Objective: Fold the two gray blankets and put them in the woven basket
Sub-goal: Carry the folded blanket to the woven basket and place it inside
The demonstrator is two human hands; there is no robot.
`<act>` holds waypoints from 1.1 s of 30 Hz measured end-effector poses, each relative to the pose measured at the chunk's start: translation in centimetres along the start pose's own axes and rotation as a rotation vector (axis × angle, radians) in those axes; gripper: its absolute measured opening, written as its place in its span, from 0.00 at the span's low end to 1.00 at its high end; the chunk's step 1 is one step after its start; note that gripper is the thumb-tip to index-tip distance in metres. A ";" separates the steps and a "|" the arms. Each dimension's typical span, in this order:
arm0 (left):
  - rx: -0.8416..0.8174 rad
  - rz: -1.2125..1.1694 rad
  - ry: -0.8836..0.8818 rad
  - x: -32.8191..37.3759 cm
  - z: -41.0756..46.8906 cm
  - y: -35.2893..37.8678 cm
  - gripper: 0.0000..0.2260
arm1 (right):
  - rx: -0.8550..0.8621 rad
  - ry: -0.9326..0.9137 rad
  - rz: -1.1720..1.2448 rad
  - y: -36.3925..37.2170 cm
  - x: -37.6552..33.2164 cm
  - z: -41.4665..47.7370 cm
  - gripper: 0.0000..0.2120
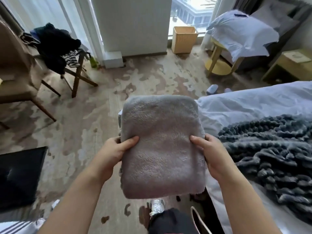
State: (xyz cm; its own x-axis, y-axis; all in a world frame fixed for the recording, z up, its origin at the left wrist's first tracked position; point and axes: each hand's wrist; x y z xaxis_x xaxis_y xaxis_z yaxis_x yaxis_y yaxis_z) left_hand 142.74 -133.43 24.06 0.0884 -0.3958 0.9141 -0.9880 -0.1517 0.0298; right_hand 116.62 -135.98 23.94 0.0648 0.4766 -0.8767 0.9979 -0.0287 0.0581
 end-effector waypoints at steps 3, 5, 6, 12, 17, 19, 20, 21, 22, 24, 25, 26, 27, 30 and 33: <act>0.058 -0.015 0.021 5.4 6.8 -1.6 0.13 | -0.102 -0.015 -0.028 3.0 -6.0 8.1 0.08; 0.099 -0.023 0.037 8.6 10.8 -2.7 0.15 | -0.147 -0.020 -0.046 5.2 -9.6 12.7 0.08; 0.113 -0.031 0.042 9.9 12.7 -3.3 0.15 | -0.160 -0.023 -0.061 6.3 -11.0 15.0 0.08; 0.127 -0.048 0.034 15.3 29.0 -6.1 0.13 | -0.138 -0.003 -0.073 12.2 -16.9 29.4 0.07; -0.003 -0.023 0.003 20.4 46.5 -5.5 0.13 | 0.045 0.019 -0.062 14.7 -22.6 41.7 0.06; -0.081 -0.005 -0.007 23.2 52.3 -4.2 0.12 | 0.129 0.027 -0.049 14.8 -25.5 45.4 0.07; -0.125 0.007 -0.003 24.8 55.2 -3.4 0.12 | 0.167 0.024 -0.032 14.7 -27.0 47.3 0.08; -0.168 0.023 0.001 26.3 58.0 -2.6 0.12 | 0.209 0.023 -0.009 14.5 -28.5 49.2 0.08; -0.207 0.037 -0.003 27.8 60.6 -1.7 0.11 | 0.251 0.024 0.008 14.3 -29.8 51.0 0.08; -0.276 0.047 -0.004 30.4 65.4 0.2 0.09 | 0.314 0.025 0.038 13.9 -32.1 54.3 0.08; -0.304 0.054 -0.005 31.6 67.8 1.2 0.08 | 0.348 0.026 0.057 13.5 -33.1 56.1 0.08; -0.324 0.064 -0.009 32.7 70.2 2.2 0.07 | 0.380 0.025 0.077 13.1 -34.1 58.2 0.07; -0.340 0.070 -0.015 33.6 72.6 3.1 0.08 | 0.402 0.022 0.099 12.7 -35.1 60.4 0.06; -0.357 0.094 -0.039 35.8 80.5 5.8 0.10 | 0.412 0.035 0.142 11.6 -37.9 68.3 0.07; -0.310 0.111 -0.040 38.5 88.8 8.4 0.10 | 0.360 0.055 0.187 10.5 -41.3 78.1 0.08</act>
State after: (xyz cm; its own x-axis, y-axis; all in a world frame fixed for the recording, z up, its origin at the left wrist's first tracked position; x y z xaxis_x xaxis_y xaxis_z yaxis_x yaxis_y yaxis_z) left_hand 149.15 -230.39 23.59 -0.0236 -0.4305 0.9023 -0.9829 0.1749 0.0577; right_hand 124.58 -224.55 23.48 0.2547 0.4802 -0.8394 0.9067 -0.4204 0.0346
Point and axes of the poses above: each hand's wrist, its own z-axis towards the middle knuckle, its own y-axis out of the palm, x = y × z, and after that the axes turned 4 degrees about y, right-handed
